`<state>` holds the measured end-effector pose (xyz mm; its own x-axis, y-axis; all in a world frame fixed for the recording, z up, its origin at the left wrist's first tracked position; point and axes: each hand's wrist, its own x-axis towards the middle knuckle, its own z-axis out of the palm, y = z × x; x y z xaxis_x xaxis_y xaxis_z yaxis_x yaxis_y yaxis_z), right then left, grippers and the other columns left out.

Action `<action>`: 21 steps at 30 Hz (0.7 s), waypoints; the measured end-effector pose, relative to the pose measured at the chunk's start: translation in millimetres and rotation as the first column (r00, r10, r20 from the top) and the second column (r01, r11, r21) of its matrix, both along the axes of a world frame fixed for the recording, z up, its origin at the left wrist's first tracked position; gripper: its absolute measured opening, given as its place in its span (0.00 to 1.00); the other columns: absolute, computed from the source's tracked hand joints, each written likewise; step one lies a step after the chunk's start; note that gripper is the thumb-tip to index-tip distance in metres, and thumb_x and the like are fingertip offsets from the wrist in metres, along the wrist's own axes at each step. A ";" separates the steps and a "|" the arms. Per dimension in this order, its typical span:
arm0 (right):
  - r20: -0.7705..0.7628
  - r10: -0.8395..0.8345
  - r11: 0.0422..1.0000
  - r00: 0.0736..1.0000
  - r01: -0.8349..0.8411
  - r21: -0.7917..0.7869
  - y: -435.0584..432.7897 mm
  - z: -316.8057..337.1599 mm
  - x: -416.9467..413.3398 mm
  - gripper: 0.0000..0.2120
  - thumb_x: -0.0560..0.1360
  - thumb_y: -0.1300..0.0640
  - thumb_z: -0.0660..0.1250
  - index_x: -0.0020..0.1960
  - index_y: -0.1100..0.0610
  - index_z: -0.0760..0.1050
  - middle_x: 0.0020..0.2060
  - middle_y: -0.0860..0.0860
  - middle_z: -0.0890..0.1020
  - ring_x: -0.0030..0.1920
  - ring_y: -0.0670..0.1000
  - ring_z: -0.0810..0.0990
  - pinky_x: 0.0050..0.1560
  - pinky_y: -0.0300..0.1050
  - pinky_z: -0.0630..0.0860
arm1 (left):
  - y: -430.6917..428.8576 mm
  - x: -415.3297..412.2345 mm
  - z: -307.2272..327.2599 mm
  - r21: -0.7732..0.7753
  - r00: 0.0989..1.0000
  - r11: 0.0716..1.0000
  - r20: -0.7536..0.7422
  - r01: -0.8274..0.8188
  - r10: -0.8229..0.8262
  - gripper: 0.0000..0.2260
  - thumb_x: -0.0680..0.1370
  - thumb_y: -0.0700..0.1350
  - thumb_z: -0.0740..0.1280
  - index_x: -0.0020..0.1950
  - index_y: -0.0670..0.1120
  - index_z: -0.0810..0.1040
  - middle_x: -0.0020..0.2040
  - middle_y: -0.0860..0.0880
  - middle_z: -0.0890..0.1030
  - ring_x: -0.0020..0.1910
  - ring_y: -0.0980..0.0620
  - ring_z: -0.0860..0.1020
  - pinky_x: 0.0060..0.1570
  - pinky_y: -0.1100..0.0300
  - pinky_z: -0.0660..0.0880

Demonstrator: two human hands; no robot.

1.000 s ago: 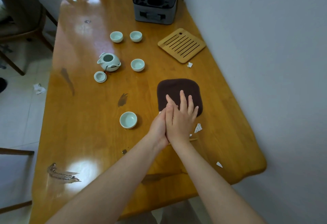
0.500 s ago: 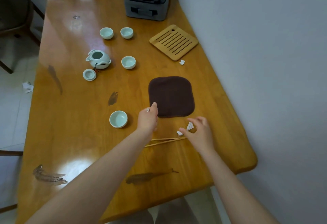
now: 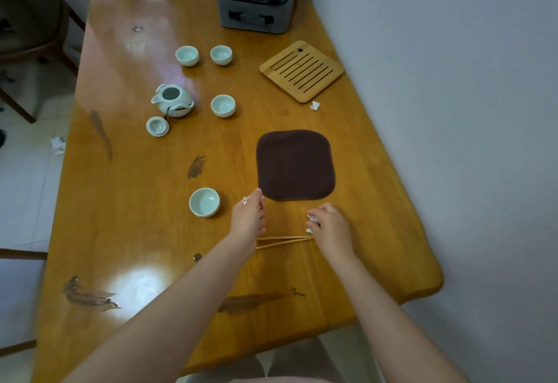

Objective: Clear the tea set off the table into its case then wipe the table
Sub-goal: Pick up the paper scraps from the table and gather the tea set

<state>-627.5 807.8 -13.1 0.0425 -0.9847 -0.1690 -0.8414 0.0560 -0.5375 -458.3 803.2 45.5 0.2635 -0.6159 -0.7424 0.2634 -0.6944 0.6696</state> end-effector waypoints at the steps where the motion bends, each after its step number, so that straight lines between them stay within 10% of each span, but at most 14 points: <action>1: -0.004 0.011 1.000 1.000 -0.011 -0.019 -0.1 0.5 -0.4 0.14 0.77 0.61 0.67 0.62 0.58 0.79 0.53 0.50 0.77 0.52 0.48 0.76 0.52 0.39 0.76 | 1.1 0.7 -0.7 -0.003 1.000 1.000 0.001 -0.004 0.004 0.14 0.82 0.54 0.60 0.53 0.44 0.76 0.42 0.40 0.75 0.39 0.53 0.71 0.62 0.48 0.73; 3: -0.047 0.049 0.997 0.998 -0.051 -0.060 -0.6 1.3 -1.5 0.12 0.78 0.62 0.66 0.60 0.58 0.80 0.52 0.51 0.80 0.51 0.48 0.78 0.51 0.40 0.77 | 2.8 1.7 -1.0 -0.001 1.000 1.000 0.002 -0.011 0.011 0.14 0.82 0.54 0.60 0.51 0.44 0.76 0.40 0.40 0.73 0.44 0.42 0.80 0.53 0.52 0.78; 8: 0.077 -0.049 0.994 0.996 0.056 -0.097 -4.1 5.7 -12.3 0.09 0.78 0.63 0.66 0.56 0.59 0.81 0.49 0.51 0.81 0.49 0.49 0.80 0.48 0.35 0.75 | 6.9 1.7 1.7 -0.023 1.000 1.000 -0.004 0.002 -0.002 0.13 0.82 0.54 0.60 0.44 0.46 0.73 0.33 0.49 0.69 0.29 0.54 0.64 0.26 0.63 0.68; 21: -0.059 0.035 0.986 0.998 -0.024 0.164 -2.8 19.7 -10.2 0.29 0.72 0.45 0.72 0.70 0.50 0.71 0.64 0.49 0.71 0.60 0.49 0.75 0.54 0.39 0.75 | 11.3 -3.3 5.3 -0.017 0.999 1.000 -0.040 0.017 -0.017 0.14 0.81 0.53 0.60 0.41 0.46 0.73 0.32 0.49 0.69 0.27 0.54 0.64 0.25 0.63 0.62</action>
<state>-637.7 805.1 6.6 0.0555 -0.9423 -0.3301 -0.8753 0.1131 -0.4702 -461.6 814.5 50.9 0.2233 -0.6326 -0.7416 0.2785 -0.6877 0.6705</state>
